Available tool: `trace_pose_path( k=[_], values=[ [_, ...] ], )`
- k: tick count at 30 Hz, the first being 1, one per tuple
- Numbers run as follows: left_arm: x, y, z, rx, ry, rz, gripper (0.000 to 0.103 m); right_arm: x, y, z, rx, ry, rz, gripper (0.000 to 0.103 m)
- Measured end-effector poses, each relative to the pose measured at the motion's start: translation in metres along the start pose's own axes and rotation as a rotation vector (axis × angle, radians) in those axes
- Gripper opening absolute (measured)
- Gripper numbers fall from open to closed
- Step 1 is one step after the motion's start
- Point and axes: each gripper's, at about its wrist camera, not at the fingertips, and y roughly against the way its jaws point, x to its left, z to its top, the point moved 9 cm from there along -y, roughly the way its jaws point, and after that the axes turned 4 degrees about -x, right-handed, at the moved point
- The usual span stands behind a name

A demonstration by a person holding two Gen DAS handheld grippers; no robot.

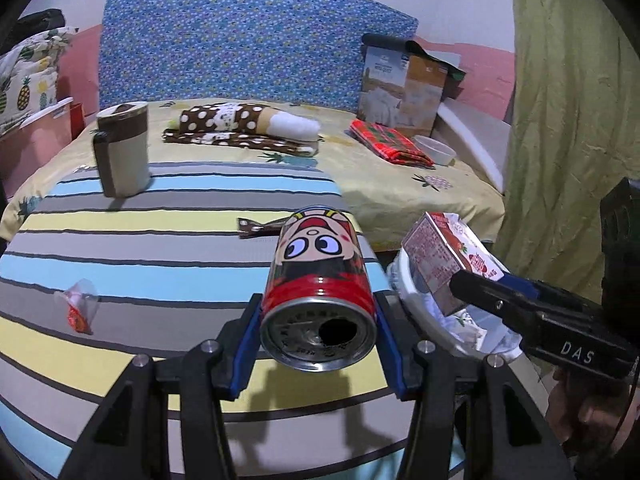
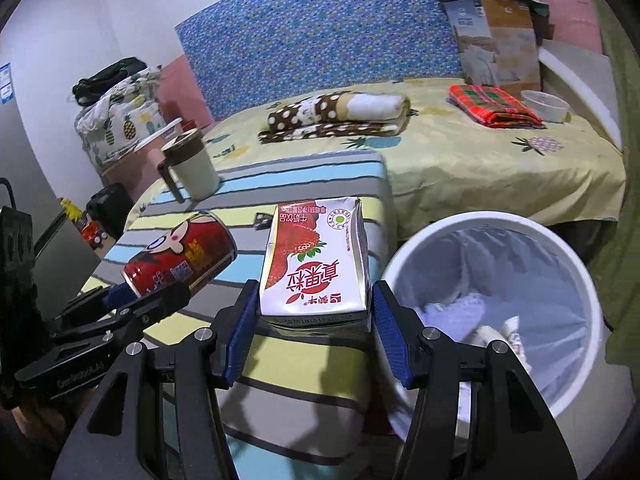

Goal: Collect trash
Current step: 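Lift the can and carton and carry them toward the bin, then lower the can and carton into the bin and open both grippers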

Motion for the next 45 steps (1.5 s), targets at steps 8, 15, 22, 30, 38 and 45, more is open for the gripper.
trace_pose_path(
  k=[8,15,22,30,38,45],
  values=[
    [-0.037,-0.013,0.002,0.013,-0.046,-0.059,0.054,-0.034,0.011,0.002,-0.023,-0.047,-0.064,0.058],
    [-0.069,-0.026,0.001,0.031,-0.085,-0.112,0.054,-0.064,0.022,0.001,-0.037,-0.095,-0.122,0.058],
    [-0.097,-0.039,0.000,0.050,-0.118,-0.152,0.054,-0.088,0.025,-0.003,-0.033,-0.123,-0.161,0.058],
    [-0.122,-0.058,-0.008,0.091,-0.143,-0.188,0.054,-0.110,0.026,-0.011,-0.013,-0.157,-0.188,0.058],
    [-0.139,-0.078,-0.017,0.137,-0.170,-0.216,0.054,-0.125,0.018,-0.020,0.030,-0.178,-0.199,0.058],
    [-0.152,-0.094,-0.020,0.163,-0.188,-0.238,0.054,-0.135,0.009,-0.026,0.067,-0.185,-0.195,0.058]
  ],
)
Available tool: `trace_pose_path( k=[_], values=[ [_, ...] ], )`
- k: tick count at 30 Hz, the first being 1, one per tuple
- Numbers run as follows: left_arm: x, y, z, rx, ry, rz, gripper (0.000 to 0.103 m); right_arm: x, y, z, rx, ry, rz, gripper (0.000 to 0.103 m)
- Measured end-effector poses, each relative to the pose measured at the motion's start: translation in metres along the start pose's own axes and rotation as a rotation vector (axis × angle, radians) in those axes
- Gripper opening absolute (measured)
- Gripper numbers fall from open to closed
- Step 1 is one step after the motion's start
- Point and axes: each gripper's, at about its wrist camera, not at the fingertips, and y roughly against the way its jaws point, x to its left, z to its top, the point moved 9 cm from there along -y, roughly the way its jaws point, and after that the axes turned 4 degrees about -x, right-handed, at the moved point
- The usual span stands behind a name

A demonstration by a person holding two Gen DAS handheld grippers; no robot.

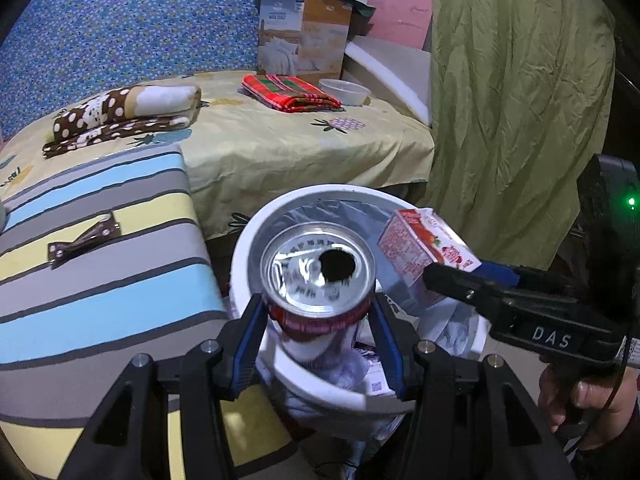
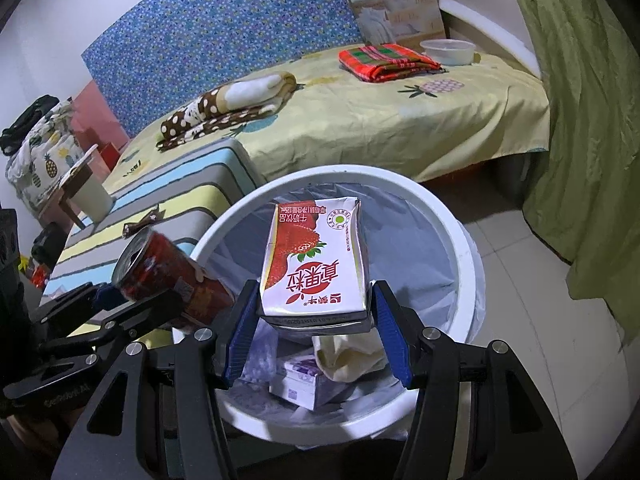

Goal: Collect trash
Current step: 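Lower the can and carton into the bin and open both grippers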

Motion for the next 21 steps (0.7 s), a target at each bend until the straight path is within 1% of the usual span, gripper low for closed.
trace_pose_path(
  k=[4,8,14,21],
  values=[
    [-0.003,-0.004,0.002,0.003,0.004,-0.018,0.054,-0.003,-0.004,-0.002,0.021,0.002,-0.004,0.058],
    [-0.002,-0.001,0.005,-0.014,0.015,-0.027,0.054,-0.004,-0.001,-0.001,0.007,0.003,-0.002,0.062],
    [-0.003,0.009,0.009,-0.042,0.013,-0.029,0.055,-0.004,0.006,0.002,-0.017,-0.003,0.000,0.062],
    [-0.002,0.025,0.009,-0.063,0.036,-0.047,0.055,0.002,0.018,0.008,-0.051,0.005,0.009,0.062]
  ],
)
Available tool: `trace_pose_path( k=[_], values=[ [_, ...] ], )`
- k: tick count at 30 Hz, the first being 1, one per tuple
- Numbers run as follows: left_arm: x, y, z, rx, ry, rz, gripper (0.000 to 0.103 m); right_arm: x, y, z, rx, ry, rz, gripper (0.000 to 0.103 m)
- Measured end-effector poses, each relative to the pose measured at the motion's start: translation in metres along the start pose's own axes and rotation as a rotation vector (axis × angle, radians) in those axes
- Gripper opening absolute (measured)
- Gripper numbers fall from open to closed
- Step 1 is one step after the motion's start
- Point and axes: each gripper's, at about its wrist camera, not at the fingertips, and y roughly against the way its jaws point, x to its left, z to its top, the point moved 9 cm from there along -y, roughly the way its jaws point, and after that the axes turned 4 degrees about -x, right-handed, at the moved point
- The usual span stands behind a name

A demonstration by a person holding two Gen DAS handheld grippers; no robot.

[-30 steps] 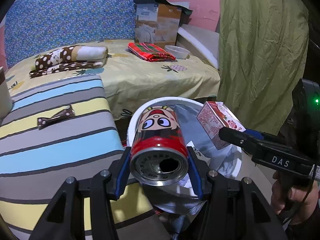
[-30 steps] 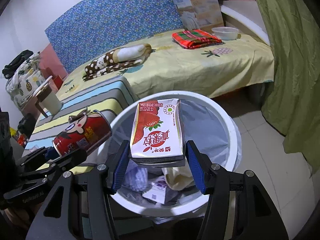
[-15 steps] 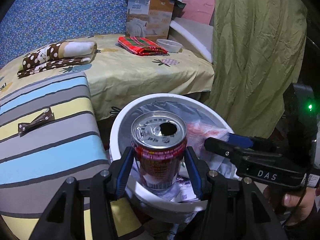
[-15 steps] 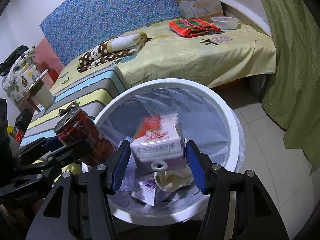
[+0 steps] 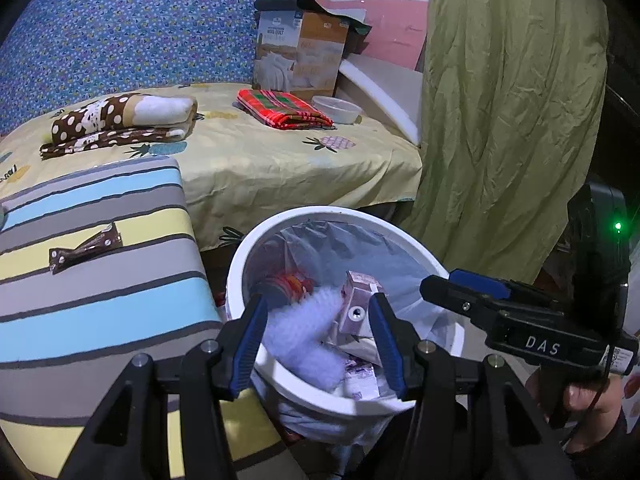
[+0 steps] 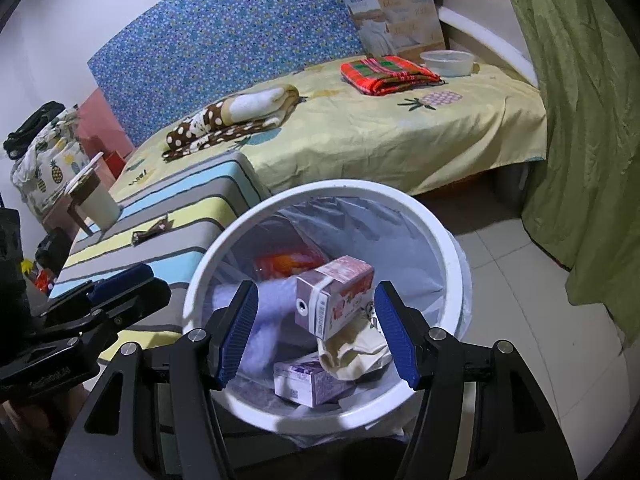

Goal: Collect trash
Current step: 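Lower the can and carton into the bin and open both grippers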

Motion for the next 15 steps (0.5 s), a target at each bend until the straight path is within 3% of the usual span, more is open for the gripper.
trace_pose_path(
  k=[15],
  values=[
    [0.017,0.042,-0.011,-0.046,0.032,0.050,0.055,0.033,0.016,0.001,-0.044,0.059,0.051,0.062]
  ],
)
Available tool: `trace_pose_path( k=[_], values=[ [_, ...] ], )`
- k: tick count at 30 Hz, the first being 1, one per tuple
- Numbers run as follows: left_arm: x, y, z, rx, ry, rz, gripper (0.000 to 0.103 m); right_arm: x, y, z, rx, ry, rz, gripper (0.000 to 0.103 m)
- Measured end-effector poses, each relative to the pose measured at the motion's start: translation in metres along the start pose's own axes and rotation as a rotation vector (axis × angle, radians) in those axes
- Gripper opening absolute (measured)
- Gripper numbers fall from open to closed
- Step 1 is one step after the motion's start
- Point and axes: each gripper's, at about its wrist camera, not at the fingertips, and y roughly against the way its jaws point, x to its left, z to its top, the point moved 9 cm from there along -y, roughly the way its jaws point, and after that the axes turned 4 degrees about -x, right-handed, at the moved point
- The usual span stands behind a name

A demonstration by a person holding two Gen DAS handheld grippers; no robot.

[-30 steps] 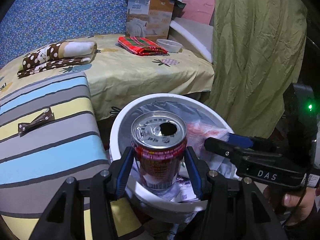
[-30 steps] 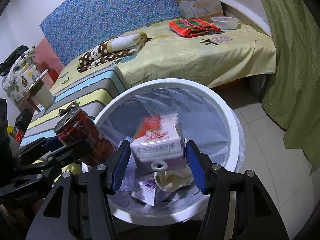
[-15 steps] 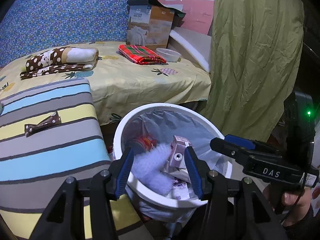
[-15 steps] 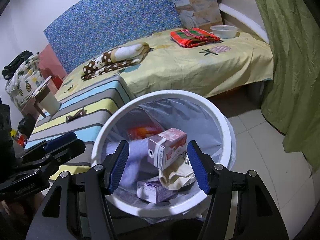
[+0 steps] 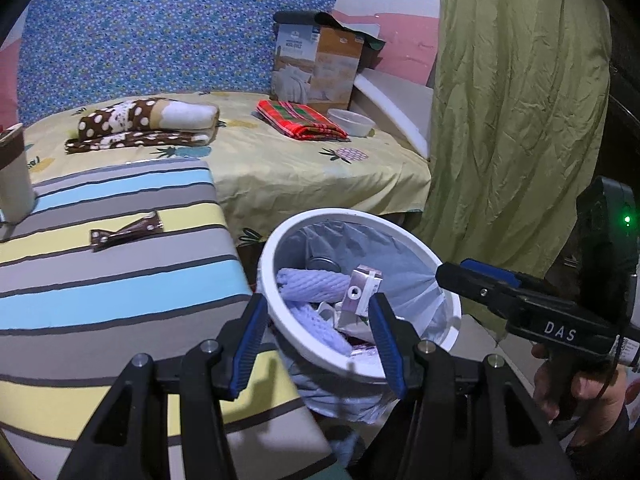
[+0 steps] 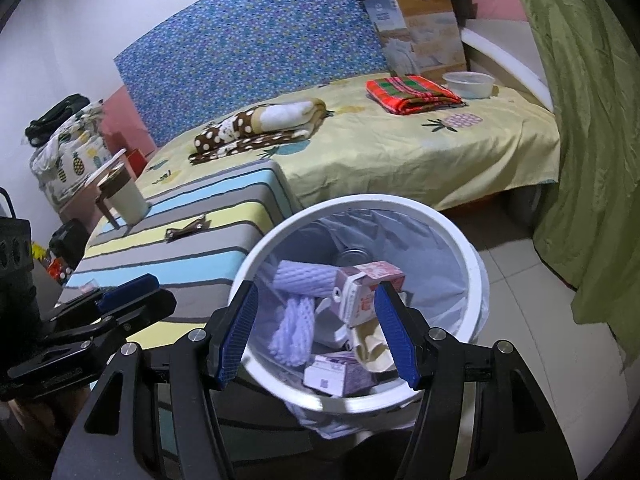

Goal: Collect trash
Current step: 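Lower the can and carton into the bin and open both grippers, then move both grippers back over the bed toward the cup and wrapper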

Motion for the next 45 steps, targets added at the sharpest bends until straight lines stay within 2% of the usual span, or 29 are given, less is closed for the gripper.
trace_pose_path(
  k=[22,45],
  values=[
    [0.052,0.050,-0.019,-0.043,0.071,0.132,0.055,0.068,0.000,-0.016,0.025,0.118,0.104,0.062],
    [0.115,0.077,-0.038,-0.050,0.152,0.275,0.055,0.111,-0.023,-0.029,0.096,0.185,0.175,0.062]
  ],
)
